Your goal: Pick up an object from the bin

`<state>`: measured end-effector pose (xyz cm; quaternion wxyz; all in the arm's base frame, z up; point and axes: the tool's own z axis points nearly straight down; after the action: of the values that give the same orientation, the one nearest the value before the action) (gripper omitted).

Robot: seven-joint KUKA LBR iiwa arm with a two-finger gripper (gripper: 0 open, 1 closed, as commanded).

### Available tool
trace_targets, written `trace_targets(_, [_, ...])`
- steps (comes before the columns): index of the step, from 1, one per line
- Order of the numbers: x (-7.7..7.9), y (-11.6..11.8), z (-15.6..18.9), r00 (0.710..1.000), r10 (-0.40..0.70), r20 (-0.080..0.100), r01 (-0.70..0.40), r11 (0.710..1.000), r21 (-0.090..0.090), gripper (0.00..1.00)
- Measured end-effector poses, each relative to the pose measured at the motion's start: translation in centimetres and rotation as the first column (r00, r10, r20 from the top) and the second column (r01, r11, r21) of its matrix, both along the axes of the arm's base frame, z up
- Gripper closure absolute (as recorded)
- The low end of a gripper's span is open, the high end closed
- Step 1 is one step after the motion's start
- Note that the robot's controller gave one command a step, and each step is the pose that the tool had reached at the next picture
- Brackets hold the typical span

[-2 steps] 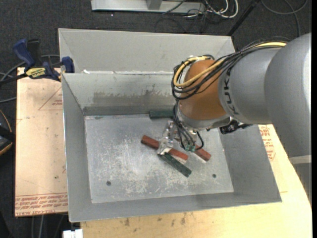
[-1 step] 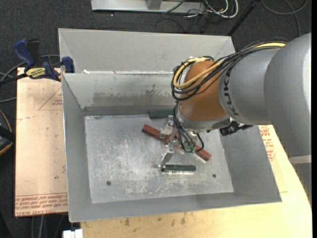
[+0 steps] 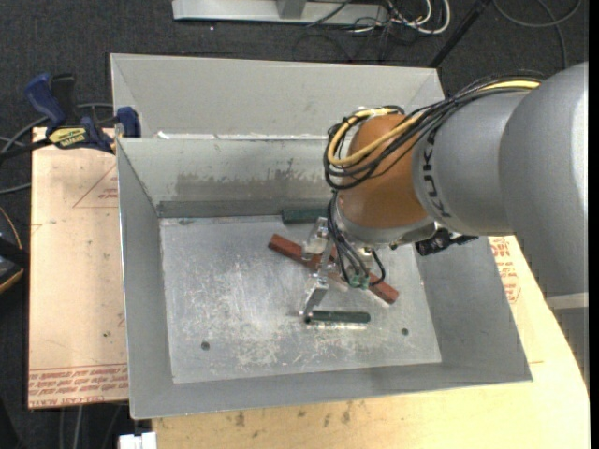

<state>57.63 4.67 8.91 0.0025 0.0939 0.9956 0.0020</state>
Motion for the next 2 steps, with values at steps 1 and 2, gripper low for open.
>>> trace_targets(1, [7.99,-2.80,-0.52,0.999,-0.033,0.032,0.033,0.999,0.002,1.00])
trace_targets(2, [7.99,-2.80,-0.52,0.999,-0.033,0.031,0.033,0.999,0.002,1.00])
